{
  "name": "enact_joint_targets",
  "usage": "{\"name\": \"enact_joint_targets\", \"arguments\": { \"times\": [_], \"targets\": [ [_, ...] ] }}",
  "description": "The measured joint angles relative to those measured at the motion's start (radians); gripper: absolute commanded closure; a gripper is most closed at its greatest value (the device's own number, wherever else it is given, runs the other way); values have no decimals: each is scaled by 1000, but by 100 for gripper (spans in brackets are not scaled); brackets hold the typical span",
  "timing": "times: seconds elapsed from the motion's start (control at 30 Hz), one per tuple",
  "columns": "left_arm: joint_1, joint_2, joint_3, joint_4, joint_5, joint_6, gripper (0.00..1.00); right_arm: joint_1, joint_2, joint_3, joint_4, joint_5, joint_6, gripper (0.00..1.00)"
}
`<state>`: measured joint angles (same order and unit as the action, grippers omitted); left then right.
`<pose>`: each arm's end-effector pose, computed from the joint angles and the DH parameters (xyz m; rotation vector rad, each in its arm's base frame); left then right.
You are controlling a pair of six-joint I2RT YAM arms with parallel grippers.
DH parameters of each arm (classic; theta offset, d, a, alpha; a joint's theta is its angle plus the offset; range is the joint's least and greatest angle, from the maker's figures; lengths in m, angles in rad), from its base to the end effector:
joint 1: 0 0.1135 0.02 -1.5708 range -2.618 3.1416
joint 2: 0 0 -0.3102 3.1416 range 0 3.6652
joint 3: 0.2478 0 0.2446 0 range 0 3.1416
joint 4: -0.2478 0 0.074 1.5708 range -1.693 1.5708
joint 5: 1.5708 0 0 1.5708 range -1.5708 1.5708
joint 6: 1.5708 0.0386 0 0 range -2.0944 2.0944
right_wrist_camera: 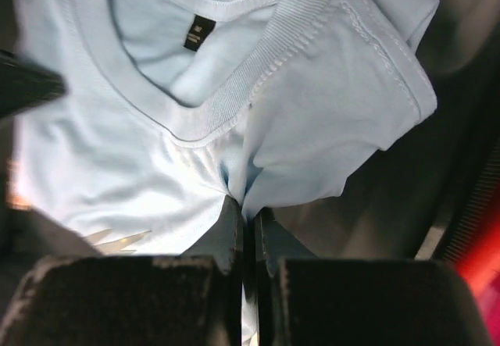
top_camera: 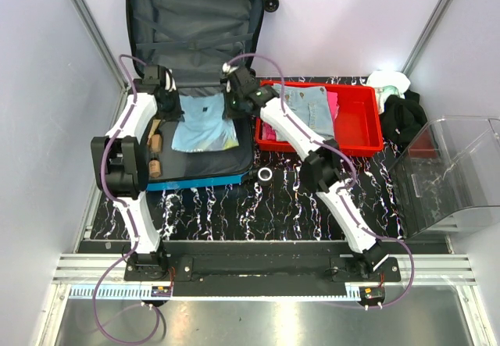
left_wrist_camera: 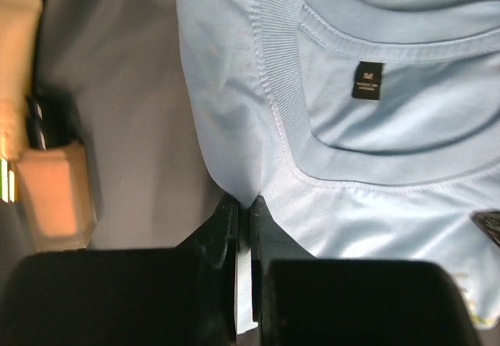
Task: Open, take out, and arrange the luggage
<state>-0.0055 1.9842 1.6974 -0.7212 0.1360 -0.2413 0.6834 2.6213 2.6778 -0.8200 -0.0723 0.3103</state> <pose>0.4489 -0.0077 0.2931 -0.2537 2.5750 -0.2669 0.4664 0.3834 0.2632 -0.4825 2.3560 0.5660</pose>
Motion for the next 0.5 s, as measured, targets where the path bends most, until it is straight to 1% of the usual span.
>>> {"name": "enact_joint_targets", "arguments": {
  "times": [0.17,0.3,0.4,0.5],
  "targets": [
    [-2,-14,61,-6,39,-21,100,-38,-92,3,19,-1,-7,100],
    [-31,-14,116,-20,65,-49,100,-91,-148,-6,26,-18,-13,100],
    [-86,1,214,-29,72,-68,100,-136,-207,-68,32,-17,-34,100],
    [-158,32,320,-22,76,-80,100,-194,-285,-167,32,-5,-60,100]
  ]
}}
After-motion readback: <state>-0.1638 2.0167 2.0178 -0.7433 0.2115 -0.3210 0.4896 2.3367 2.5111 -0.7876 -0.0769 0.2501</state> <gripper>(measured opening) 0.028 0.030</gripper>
